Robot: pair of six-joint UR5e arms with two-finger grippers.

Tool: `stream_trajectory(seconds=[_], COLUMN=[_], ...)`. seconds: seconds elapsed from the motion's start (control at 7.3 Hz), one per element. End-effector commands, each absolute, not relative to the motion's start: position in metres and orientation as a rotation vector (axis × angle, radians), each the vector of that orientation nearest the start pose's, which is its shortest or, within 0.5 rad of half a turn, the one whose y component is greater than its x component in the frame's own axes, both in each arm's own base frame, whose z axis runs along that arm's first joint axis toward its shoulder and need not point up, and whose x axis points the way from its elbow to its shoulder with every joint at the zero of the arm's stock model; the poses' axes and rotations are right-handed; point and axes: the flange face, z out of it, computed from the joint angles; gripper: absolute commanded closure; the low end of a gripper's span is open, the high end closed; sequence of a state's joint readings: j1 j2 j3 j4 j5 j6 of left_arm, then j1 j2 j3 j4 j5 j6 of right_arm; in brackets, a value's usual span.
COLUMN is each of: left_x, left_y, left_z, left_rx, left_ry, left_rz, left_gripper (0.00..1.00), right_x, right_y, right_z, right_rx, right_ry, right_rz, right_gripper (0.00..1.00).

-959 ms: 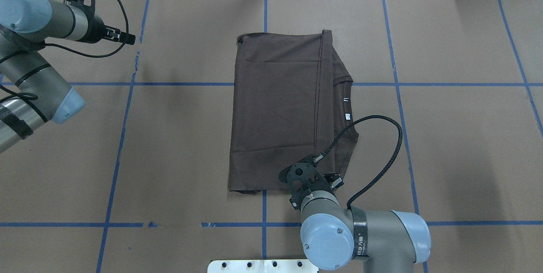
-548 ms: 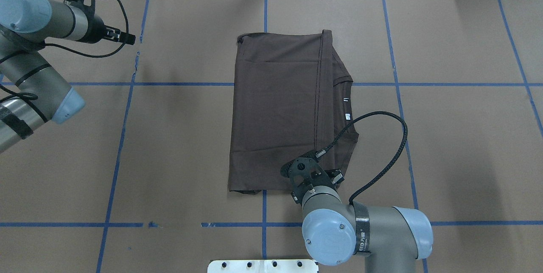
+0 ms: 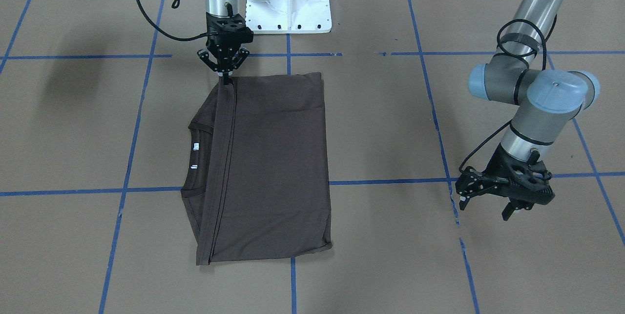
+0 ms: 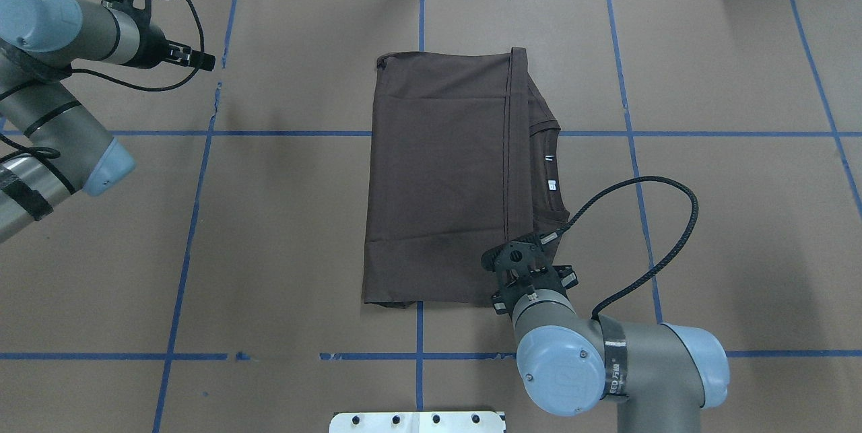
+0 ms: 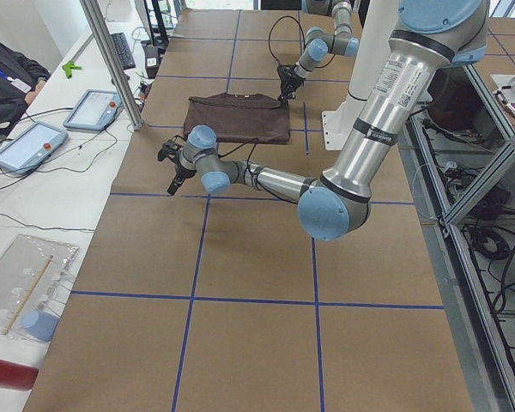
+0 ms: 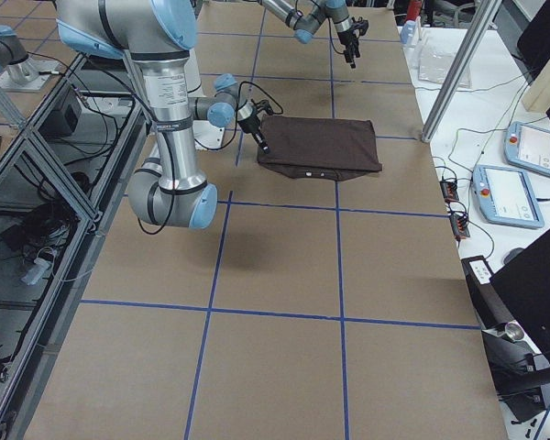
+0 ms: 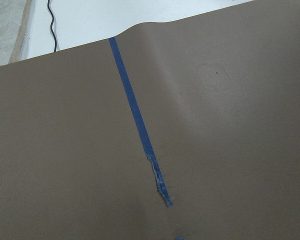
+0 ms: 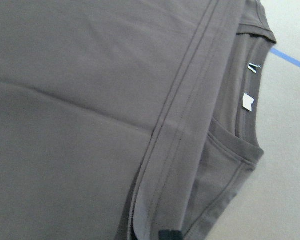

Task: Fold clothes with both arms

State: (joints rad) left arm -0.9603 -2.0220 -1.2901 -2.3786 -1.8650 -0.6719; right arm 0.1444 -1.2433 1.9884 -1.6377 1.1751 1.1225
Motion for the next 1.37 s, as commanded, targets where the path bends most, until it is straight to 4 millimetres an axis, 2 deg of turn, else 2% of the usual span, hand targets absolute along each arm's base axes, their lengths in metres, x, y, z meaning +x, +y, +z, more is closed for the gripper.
stream_trajectory(seconds=[0.0,0.55,0.69,0.82,0.96,1.1,1.23], left_x=[0.319,0.319,0.319,0.319,0.319,0.319,0.321], left_y=[-0.639,-0.639,-0.639,-0.639,-0.638,-0.638,-0.633], left_z=[0.449,0.449,0.449,0.448,0.447,0.444,0.436], left_rx=[0.617,0.617,0.618,0.618,0.619,0.621,0.599], left_ry=[0.796,0.796,0.798,0.798,0.799,0.805,0.843], left_rz=[0.087,0.087,0.086,0.086,0.088,0.09,0.113], left_gripper=[0.0,0.0,0.0,0.0,0.0,0.0,0.0], right_x=[-0.52,-0.514,-0.513,-0.513,-0.512,-0.496,-0.467], right_y=[-0.243,-0.209,-0.209,-0.206,-0.206,-0.205,-0.206], right_z=[0.333,0.347,0.348,0.351,0.344,0.316,0.284], right_rx=[0.51,0.463,0.463,0.46,0.452,0.446,0.42], right_ry=[-0.524,-0.55,-0.549,-0.546,-0.563,-0.632,-0.718], right_rz=[-0.061,-0.002,-0.001,-0.008,-0.01,-0.006,0.007], right_gripper=[1.0,1.0,1.0,0.01,0.0,0.0,0.0])
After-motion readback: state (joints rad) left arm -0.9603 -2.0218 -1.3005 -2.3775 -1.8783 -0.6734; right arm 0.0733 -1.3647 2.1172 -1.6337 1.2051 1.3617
